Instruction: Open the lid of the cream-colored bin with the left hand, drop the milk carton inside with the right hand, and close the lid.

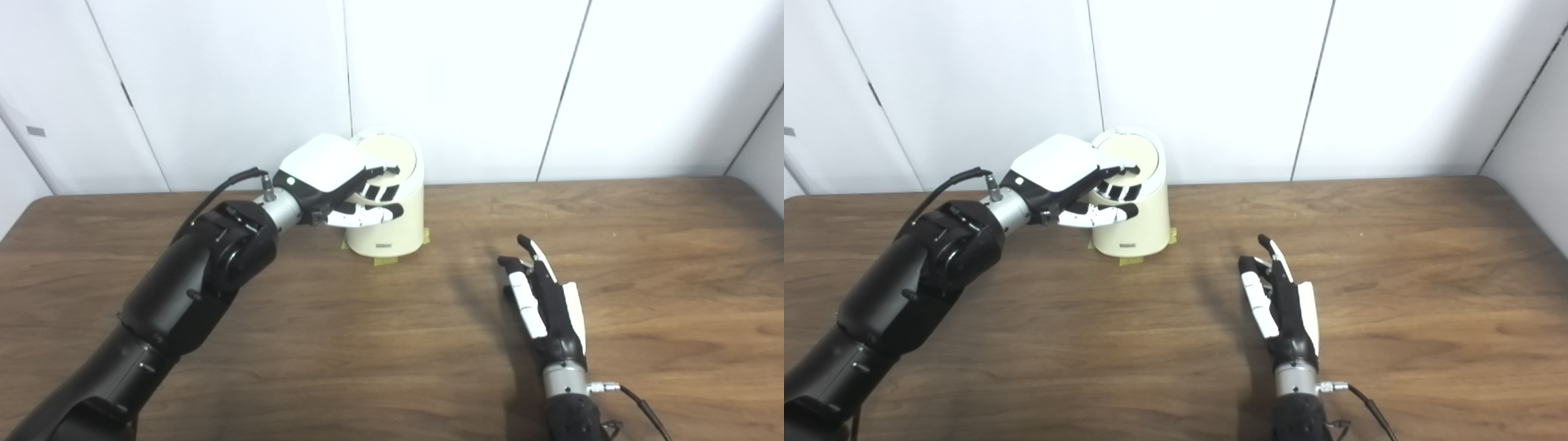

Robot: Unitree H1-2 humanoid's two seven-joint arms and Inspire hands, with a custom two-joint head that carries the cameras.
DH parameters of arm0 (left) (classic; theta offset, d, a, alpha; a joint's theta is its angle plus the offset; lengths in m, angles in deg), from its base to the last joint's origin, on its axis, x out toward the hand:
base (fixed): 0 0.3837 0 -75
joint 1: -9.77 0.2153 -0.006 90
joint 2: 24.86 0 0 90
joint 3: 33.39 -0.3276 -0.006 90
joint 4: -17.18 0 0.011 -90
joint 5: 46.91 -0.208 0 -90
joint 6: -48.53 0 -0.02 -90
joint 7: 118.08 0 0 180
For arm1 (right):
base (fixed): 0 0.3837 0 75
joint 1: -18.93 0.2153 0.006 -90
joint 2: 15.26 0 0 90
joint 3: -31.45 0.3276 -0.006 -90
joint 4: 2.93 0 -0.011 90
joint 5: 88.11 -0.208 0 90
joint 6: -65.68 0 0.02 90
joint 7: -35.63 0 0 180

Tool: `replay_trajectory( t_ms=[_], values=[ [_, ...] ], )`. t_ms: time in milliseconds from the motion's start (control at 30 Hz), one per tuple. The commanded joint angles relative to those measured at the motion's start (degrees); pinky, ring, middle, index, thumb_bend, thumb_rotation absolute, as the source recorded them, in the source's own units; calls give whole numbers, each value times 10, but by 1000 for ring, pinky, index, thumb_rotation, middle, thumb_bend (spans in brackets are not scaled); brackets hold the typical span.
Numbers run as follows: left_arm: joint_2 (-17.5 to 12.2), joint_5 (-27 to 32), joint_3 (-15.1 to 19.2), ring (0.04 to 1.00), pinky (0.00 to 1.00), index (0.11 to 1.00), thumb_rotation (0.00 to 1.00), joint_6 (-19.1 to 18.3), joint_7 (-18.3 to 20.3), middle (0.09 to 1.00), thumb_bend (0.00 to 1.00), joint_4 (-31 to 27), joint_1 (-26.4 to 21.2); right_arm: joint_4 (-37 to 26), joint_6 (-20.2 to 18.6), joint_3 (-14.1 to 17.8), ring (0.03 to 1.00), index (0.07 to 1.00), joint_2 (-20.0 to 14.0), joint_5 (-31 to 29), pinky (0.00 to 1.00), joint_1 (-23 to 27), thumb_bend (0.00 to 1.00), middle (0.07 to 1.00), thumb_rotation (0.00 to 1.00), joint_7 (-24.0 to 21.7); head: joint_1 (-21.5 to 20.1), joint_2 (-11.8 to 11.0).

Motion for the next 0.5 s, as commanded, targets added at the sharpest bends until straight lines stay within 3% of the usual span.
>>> replay_trajectory(
  t_ms=[0,467],
  values=[
    [-6,-14,-10,820,888,869,1000,16,16,815,560,-2,-10,-12,0,5,797,905,2,7,868,16,407,753,989,8,-1,1],
    [-9,-53,-34,821,907,908,1000,7,96,817,642,-3,-17,-20,-11,3,813,904,4,11,907,19,388,748,992,8,-4,7]
  ],
)
